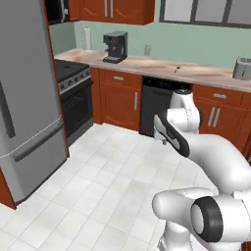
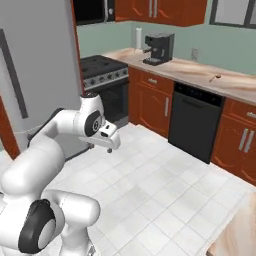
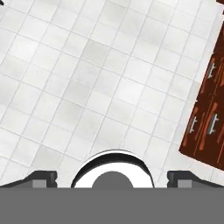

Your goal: Take the fork and place it on the left side of the plate. Then take the spoon and place it on the right side of the plate. Make sure they're directly next to the plate.

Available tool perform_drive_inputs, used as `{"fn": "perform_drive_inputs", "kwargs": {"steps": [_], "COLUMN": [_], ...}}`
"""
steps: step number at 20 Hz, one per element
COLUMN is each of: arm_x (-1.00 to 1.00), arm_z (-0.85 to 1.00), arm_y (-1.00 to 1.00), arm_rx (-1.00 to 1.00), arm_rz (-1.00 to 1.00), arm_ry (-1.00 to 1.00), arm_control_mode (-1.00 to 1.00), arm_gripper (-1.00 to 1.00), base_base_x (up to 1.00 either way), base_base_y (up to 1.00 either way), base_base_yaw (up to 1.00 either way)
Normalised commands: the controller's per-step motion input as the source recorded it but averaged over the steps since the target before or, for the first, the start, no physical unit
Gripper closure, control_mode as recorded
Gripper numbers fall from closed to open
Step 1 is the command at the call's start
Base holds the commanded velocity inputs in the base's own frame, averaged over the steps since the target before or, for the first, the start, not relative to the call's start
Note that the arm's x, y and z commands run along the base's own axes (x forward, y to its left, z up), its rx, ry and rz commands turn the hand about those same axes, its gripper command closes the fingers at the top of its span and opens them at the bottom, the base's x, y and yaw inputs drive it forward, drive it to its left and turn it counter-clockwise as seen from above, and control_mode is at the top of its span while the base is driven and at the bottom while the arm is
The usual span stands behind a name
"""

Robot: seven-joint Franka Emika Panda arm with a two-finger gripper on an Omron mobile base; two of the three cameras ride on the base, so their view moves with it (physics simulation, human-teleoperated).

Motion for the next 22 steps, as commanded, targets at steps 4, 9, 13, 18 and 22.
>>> {"fn": "perform_drive_inputs", "kwargs": {"steps": [4,9,13,18,22], "arm_x": [0.0,0.0,0.0,0.0,0.0], "arm_z": [0.0,0.0,0.0,0.0,0.0], "arm_y": [0.0,0.0,0.0,0.0,0.0], "arm_rx": [0.0,0.0,0.0,0.0,0.0], "arm_rz": [0.0,0.0,0.0,0.0,0.0], "arm_ry": [0.0,0.0,0.0,0.0,0.0], "arm_control_mode": [1.0,1.0,1.0,1.0,1.0], "arm_gripper": [-1.0,-1.0,-1.0,-1.0,-1.0], "base_base_x": [0.52,0.45,0.51,0.75,0.79], "base_base_y": [0.29,0.29,0.33,0.37,0.37], "base_base_yaw": [-0.56,-0.64,-0.57,-0.26,-0.21]}}
